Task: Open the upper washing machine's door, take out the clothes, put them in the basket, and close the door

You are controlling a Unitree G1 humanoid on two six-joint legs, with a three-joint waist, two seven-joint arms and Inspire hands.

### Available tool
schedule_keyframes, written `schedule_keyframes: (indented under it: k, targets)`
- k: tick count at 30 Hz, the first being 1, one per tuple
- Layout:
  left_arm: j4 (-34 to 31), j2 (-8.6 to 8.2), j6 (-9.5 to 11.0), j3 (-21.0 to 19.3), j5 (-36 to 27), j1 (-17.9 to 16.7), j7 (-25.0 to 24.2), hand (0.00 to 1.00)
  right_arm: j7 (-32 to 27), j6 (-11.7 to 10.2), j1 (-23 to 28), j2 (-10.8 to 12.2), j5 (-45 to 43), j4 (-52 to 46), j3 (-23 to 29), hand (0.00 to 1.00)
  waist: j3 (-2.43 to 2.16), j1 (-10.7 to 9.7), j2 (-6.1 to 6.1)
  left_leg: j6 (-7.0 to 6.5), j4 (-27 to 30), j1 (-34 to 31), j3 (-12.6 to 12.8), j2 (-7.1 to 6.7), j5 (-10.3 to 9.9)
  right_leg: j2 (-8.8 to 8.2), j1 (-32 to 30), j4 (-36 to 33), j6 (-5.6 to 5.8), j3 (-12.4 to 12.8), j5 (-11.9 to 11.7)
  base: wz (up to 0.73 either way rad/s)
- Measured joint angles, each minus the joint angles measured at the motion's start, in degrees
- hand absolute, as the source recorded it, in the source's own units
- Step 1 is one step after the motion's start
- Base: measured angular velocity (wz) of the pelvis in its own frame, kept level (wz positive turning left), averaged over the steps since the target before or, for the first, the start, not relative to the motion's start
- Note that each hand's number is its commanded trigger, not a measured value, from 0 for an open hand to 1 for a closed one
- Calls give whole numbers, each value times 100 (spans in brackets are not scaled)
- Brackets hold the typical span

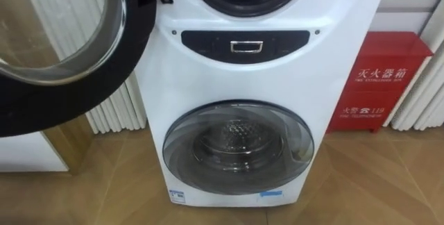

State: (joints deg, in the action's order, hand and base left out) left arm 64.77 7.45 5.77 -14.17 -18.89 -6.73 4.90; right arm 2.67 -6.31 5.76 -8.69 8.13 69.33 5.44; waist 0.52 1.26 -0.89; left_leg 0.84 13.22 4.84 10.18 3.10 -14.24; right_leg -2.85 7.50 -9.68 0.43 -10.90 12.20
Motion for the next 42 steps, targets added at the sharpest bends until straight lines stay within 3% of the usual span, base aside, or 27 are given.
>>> schedule_keyframes:
  k: [1,2,6,10,12,17,21,23,29,36,39,42]
  targets:
    - [-2,56,-9,-147,-97,97,28,0,-2,-1,-5,0,-45,-4,81,0,4,0,-12,6,-6,18,4,-1,4,1,12,0,0,2,0,0]
    - [-2,231,-1,-281,-314,295,127,0,-3,-7,-13,-16,-128,-38,184,0,24,-5,-37,19,-31,65,3,-22,13,11,46,0,0,3,0,0]
    - [-123,758,41,-391,-1194,874,250,0,0,-45,2,-184,-221,-62,348,0,-8,-116,-136,13,-63,87,13,-51,34,6,39,-5,0,20,0,-3]
    - [-406,1102,49,-543,-1575,1322,244,0,-2,-32,4,-236,-441,-114,504,0,-39,-112,-174,9,-62,91,12,-70,36,7,28,-7,12,59,-7,-7]
    - [-534,1329,48,-583,-2057,1601,244,0,2,-28,91,-238,-482,-290,483,0,-43,-96,-177,9,-65,88,14,-70,36,9,-8,-17,13,100,-10,-10]
    - [-1102,1667,33,-696,-2791,1856,366,0,-104,-21,214,-243,-524,-317,495,0,-58,-95,-207,7,-116,79,16,-75,37,14,-67,-12,15,156,-16,-6]
    - [-1891,1825,25,-873,-2783,1867,371,0,-135,-20,287,-251,-670,-440,499,0,-81,-70,-240,6,-155,90,13,-73,39,35,-104,-8,14,240,-16,-9]
    - [-1987,1964,-147,-814,-2701,1864,473,0,-150,-50,428,-273,-673,-731,525,0,-68,-86,-294,6,-158,89,-107,-81,39,41,-86,1,13,237,-24,3]
    - [-2364,2030,-412,-808,-2451,1865,760,0,-244,-70,551,-299,-721,-837,729,0,-50,-80,-326,6,-192,40,-165,-77,39,48,-78,15,16,199,-27,8]
    - [-2800,2051,-575,-779,-1947,1866,1155,0,-228,-76,549,-275,-1054,-946,1052,0,-92,-69,-245,6,-198,-9,-403,-78,39,75,-127,4,13,261,-34,8]
    - [-2913,2055,-581,-752,-1774,1865,1199,0,-190,-120,561,-267,-1328,-926,1141,0,-81,-65,-215,7,-242,16,-579,-75,39,98,-103,8,13,289,-35,11]
    - [-3151,2066,-675,-753,-1304,1866,1248,0,-185,-122,580,-268,-1582,-901,1217,0,-39,4,-186,9,-258,58,-603,-69,40,109,-55,32,13,291,-35,0]
